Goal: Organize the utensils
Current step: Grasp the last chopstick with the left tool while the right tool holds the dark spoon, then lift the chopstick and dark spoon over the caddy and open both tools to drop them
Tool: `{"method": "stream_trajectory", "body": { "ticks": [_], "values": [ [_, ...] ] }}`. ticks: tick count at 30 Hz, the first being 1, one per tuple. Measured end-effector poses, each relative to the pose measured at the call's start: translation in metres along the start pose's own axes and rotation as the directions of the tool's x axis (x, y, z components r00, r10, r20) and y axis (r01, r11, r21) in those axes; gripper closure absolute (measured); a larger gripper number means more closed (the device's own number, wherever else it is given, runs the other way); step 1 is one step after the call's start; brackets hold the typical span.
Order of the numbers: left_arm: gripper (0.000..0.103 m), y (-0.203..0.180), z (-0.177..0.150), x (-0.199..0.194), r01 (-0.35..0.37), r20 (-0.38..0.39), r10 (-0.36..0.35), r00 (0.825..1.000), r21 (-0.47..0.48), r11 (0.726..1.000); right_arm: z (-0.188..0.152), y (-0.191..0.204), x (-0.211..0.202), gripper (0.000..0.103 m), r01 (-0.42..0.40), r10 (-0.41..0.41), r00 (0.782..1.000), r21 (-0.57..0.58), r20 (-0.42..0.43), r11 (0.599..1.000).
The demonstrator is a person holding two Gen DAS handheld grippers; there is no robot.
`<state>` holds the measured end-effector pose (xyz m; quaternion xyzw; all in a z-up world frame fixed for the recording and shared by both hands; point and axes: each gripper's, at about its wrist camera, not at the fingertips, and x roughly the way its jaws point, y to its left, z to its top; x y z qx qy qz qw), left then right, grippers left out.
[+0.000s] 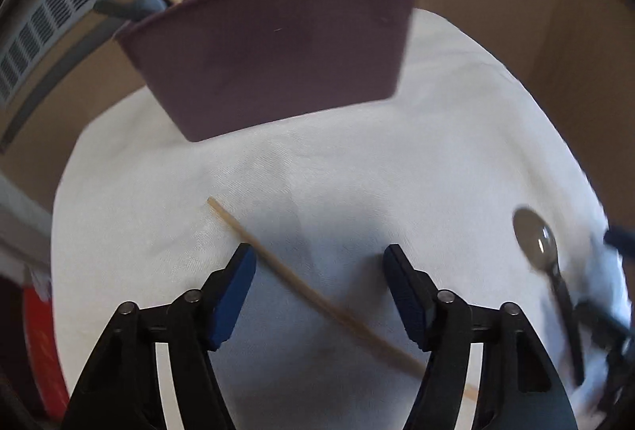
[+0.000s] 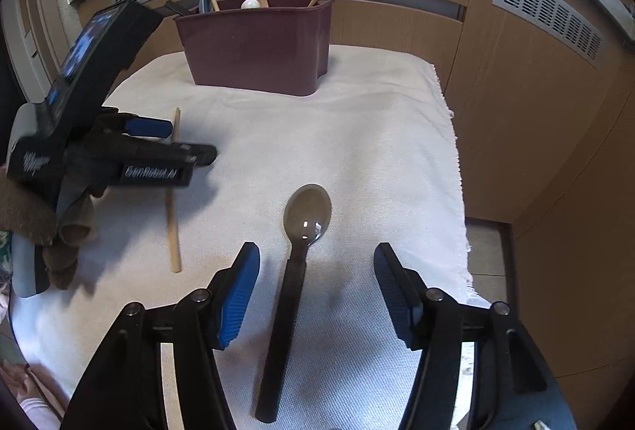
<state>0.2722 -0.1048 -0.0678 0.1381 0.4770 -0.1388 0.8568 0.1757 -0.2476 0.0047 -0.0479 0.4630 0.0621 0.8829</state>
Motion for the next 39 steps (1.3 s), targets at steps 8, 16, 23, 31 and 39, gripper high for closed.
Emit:
{"method": "stream_trajectory", "body": {
  "ticks": [8,16,23,31,39],
  "values": [
    [0.038,0.035,-0.044,-0.024,-0.003,-0.044,0.007,0.999,0.079,0.997,0.010,0.006,0.016,0.039,-0.042,0.042,0.999,0.011,-0.031,0.999],
    [0.038,0.108,-0.064,-0.021,0.087,-0.135,-0.115,0.984,-0.199,0.976,0.027,0.024,0.048,0.054,0.014,-0.015,0.994,-0.004,-0.107,1.000],
    [0.058,0.114,-0.034,-0.006,0.100,-0.154,-0.135,0.979,-0.220,0.970,0.022,0.038,0.040,0.073,-0.034,0.027,0.996,-0.072,-0.090,0.997],
    [0.096,0.043,-0.013,0.001,0.195,-0.126,-0.204,0.971,-0.079,0.978,0.019,0.024,0.026,0.073,-0.009,0.007,0.999,-0.039,-0.040,0.999],
    [0.096,0.004,-0.030,-0.014,0.151,-0.159,-0.132,0.978,0.113,0.982,0.019,0.015,0.023,0.073,-0.035,0.035,0.999,-0.013,-0.018,0.999]
  ]
}}
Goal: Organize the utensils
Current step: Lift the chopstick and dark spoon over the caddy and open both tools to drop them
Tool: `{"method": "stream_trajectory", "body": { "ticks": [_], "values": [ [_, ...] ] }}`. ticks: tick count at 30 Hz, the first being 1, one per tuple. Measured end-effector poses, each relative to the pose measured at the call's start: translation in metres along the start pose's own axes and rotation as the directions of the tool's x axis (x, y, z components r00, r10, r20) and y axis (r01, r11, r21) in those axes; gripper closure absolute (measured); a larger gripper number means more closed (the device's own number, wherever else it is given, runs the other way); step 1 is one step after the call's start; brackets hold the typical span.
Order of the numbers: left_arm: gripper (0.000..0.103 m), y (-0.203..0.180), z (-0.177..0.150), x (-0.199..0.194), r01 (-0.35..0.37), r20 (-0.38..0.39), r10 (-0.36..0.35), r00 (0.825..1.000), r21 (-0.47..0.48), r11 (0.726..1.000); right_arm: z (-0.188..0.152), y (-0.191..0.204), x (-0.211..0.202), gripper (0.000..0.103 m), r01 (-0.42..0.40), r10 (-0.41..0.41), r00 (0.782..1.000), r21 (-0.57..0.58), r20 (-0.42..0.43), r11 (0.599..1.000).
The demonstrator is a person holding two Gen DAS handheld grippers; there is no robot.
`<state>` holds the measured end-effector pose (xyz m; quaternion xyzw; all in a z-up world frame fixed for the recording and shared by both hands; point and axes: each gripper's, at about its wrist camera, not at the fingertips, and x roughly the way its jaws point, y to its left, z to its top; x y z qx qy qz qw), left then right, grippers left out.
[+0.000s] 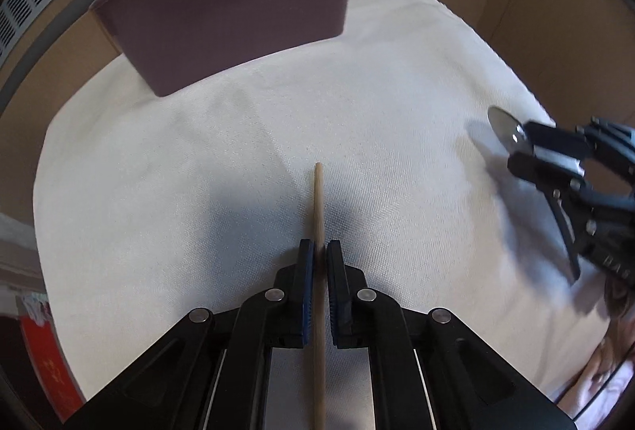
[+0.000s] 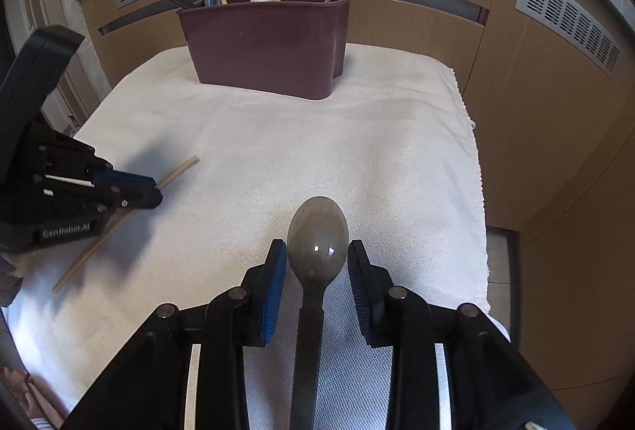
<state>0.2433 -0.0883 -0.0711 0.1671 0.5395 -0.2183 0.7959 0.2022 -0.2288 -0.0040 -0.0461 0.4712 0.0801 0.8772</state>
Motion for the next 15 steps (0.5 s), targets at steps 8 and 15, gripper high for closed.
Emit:
{"method": "stream_trajectory", "body": {
  "ticks": [8,15],
  "values": [
    [0.098,-0.008,0.014,0.005,-0.010,-0.048,0.010,0.999,-0.008,1.000,0.001,-0.002,-0.003,0.073,-0.024,0.023,0.999,0.041,0.023,0.999],
    [0.098,0.000,-0.041,-0.046,0.114,0.287,-0.044,0.957,-0.233,0.966,0.001,0.001,-0.040,0.073,-0.044,0.039,0.992,0.041,0.117,0.998]
  ]
}}
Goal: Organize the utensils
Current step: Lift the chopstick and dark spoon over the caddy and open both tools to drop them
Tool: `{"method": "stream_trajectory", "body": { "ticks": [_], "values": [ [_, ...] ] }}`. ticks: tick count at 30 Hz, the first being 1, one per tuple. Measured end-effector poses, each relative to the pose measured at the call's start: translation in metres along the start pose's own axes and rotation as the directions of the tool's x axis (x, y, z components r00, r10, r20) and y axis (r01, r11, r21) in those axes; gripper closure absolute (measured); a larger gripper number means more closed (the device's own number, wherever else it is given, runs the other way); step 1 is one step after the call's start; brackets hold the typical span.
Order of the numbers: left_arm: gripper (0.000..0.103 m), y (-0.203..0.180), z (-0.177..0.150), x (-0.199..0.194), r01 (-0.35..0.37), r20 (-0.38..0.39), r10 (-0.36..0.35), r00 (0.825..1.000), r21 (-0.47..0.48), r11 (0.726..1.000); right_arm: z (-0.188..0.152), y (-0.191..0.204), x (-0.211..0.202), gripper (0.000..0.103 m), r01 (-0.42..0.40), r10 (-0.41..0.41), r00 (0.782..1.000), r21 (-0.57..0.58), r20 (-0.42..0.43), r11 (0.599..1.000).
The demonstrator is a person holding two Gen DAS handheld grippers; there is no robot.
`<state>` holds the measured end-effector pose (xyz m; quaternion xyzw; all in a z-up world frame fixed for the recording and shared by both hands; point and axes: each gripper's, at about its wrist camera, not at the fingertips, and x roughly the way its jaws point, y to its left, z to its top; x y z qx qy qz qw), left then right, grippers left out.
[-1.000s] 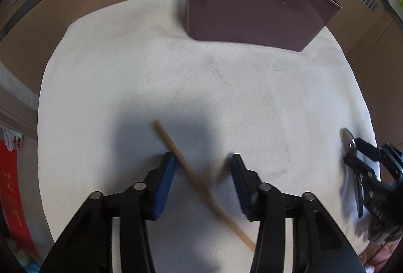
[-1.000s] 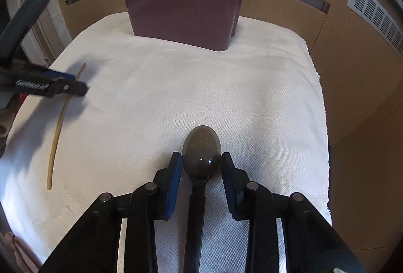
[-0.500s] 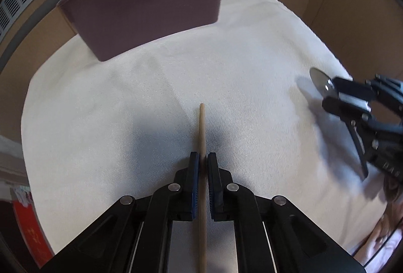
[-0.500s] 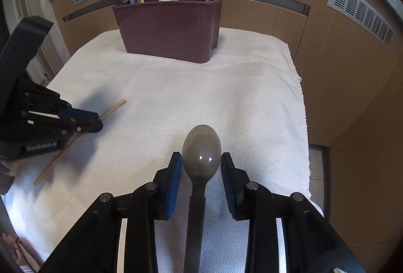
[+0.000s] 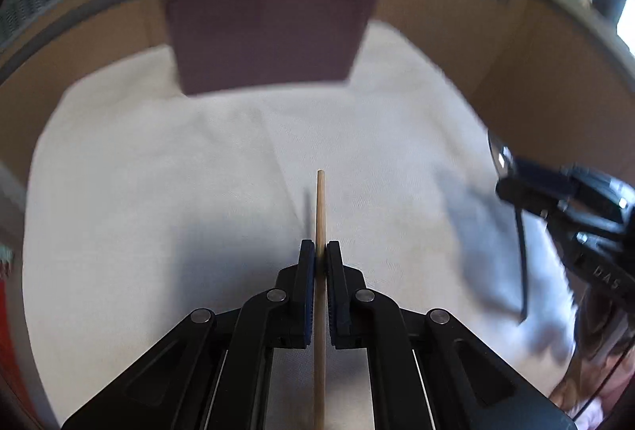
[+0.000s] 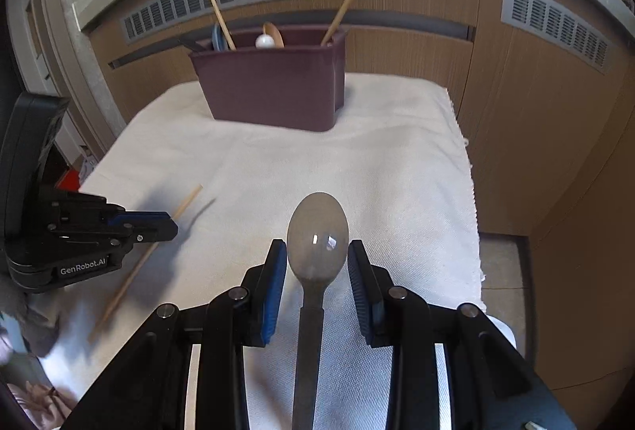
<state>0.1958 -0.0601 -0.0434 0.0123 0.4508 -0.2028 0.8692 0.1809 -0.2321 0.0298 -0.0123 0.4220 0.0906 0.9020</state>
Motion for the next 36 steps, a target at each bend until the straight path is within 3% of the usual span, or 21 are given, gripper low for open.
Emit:
{"method": "stream_trajectory", "body": {
  "ticks": [3,6,9,13,15,19,20,22,25,28,31,36],
  "values": [
    [0.098,0.001,-0.007,-0.033,0.026,0.134,-0.017,0.991,-0.067,0.997,0.004,0.004,-0.014,0.073,0.006,-0.005,1.000,-0.005,0.027,1.000],
    [0.098,-0.001,0.003,-0.064,0.037,0.218,-0.025,0.976,-0.053,0.998,0.012,0.009,-0.031,0.073,0.000,0.000,0.997,-0.007,0.078,1.000],
    [0.098,0.006,0.024,-0.102,0.045,0.318,-0.030,0.948,-0.041,0.998,0.025,0.014,-0.052,0.073,-0.017,0.017,0.989,-0.005,0.149,1.000],
    [0.098,0.007,0.062,-0.142,0.083,0.441,-0.069,0.895,-0.014,0.996,0.060,0.025,-0.080,0.074,-0.032,0.039,0.967,-0.034,0.251,0.999],
    [0.098,0.006,0.090,-0.165,0.078,0.509,-0.071,0.858,0.008,0.997,0.087,0.031,-0.096,0.074,-0.009,0.029,0.949,-0.064,0.313,0.998],
    [0.098,-0.004,0.150,-0.196,0.013,0.670,-0.046,0.741,0.054,0.998,0.148,0.039,-0.124,0.074,0.061,-0.010,0.897,-0.100,0.442,0.993],
    [0.098,-0.006,0.161,-0.195,0.002,0.694,-0.041,0.719,0.057,0.998,0.165,0.041,-0.129,0.074,0.083,-0.023,0.879,-0.106,0.476,0.991],
    [0.098,-0.004,0.180,-0.193,-0.009,0.724,-0.045,0.689,0.070,0.997,0.187,0.042,-0.132,0.074,0.105,-0.035,0.855,-0.107,0.518,0.989],
    [0.098,0.001,0.208,-0.180,-0.037,0.760,-0.029,0.649,0.069,0.997,0.214,0.038,-0.122,0.074,0.105,-0.034,0.841,-0.101,0.540,0.989],
    [0.098,0.014,0.230,-0.160,-0.033,0.772,-0.010,0.635,0.040,0.999,0.232,0.033,-0.099,0.074,0.101,-0.041,0.844,-0.084,0.535,0.991],
    [0.098,0.027,0.246,-0.139,-0.026,0.772,0.010,0.636,0.008,1.000,0.243,0.027,-0.074,0.074,0.082,-0.034,0.857,-0.071,0.514,0.994],
    [0.098,0.054,0.260,-0.097,0.002,0.754,0.018,0.656,-0.025,1.000,0.243,0.025,-0.025,0.075,0.063,-0.018,0.880,-0.081,0.475,0.995]
  ]
}}
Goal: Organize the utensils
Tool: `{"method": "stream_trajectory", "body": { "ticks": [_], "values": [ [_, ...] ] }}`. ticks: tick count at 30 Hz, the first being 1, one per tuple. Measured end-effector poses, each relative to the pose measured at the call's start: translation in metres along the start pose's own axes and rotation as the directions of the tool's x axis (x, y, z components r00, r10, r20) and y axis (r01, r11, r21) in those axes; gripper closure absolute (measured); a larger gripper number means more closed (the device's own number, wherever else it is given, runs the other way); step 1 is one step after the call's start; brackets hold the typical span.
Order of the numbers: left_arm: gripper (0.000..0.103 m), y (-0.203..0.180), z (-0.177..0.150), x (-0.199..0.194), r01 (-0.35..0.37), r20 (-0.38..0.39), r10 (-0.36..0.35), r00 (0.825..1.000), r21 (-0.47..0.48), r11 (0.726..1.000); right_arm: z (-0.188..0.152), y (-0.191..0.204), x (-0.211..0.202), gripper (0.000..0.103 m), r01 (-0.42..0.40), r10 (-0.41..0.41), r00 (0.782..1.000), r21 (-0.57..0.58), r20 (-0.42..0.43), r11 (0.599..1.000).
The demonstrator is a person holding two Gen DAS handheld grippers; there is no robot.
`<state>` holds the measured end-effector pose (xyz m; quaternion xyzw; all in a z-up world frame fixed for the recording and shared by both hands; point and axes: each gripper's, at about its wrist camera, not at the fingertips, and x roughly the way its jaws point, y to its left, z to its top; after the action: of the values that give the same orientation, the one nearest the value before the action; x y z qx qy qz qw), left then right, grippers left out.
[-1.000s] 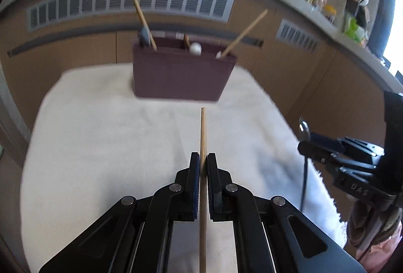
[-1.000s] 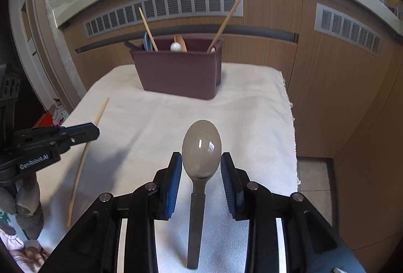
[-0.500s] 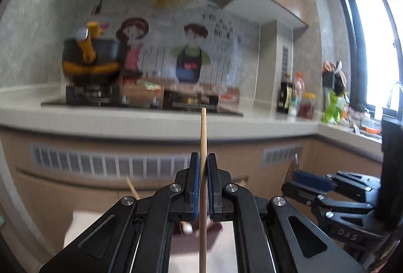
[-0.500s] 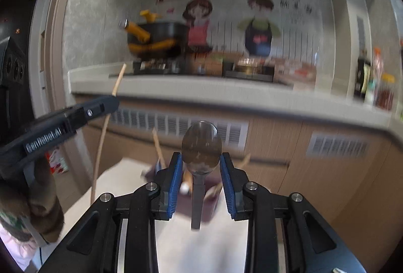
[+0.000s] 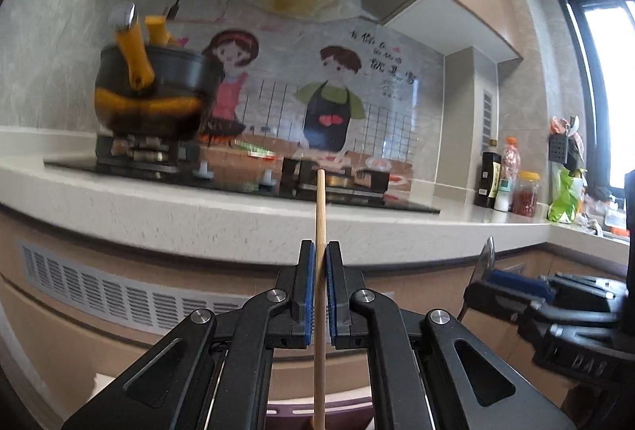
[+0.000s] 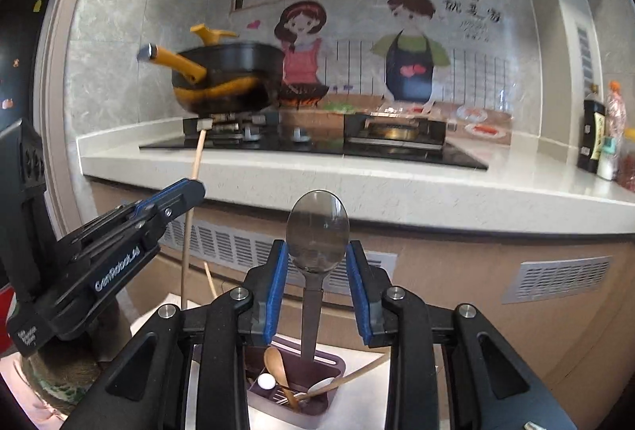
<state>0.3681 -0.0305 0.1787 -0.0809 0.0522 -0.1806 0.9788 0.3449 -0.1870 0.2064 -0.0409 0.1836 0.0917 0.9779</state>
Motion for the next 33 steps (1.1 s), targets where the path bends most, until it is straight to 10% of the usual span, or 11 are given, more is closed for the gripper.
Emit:
{"method": "stream_trajectory", "body": {
  "ticks": [19,33],
  "values": [
    [0.095,0.048,-0.112,0.059,-0.108,-0.171,0.090,0.981,-0.100,0.989,-0.125,0.011,0.082,0.071,-0.072,0.090,0.955,0.075,-0.284,0.995],
    [0.001,0.038,-0.097,-0.088,-0.196,-0.309,0.167,0.936,-0.062,0.979,-0.191,0.030,-0.036,0.026,-0.048,0.084,0.968,0.155,-0.235,0.987]
  ]
}}
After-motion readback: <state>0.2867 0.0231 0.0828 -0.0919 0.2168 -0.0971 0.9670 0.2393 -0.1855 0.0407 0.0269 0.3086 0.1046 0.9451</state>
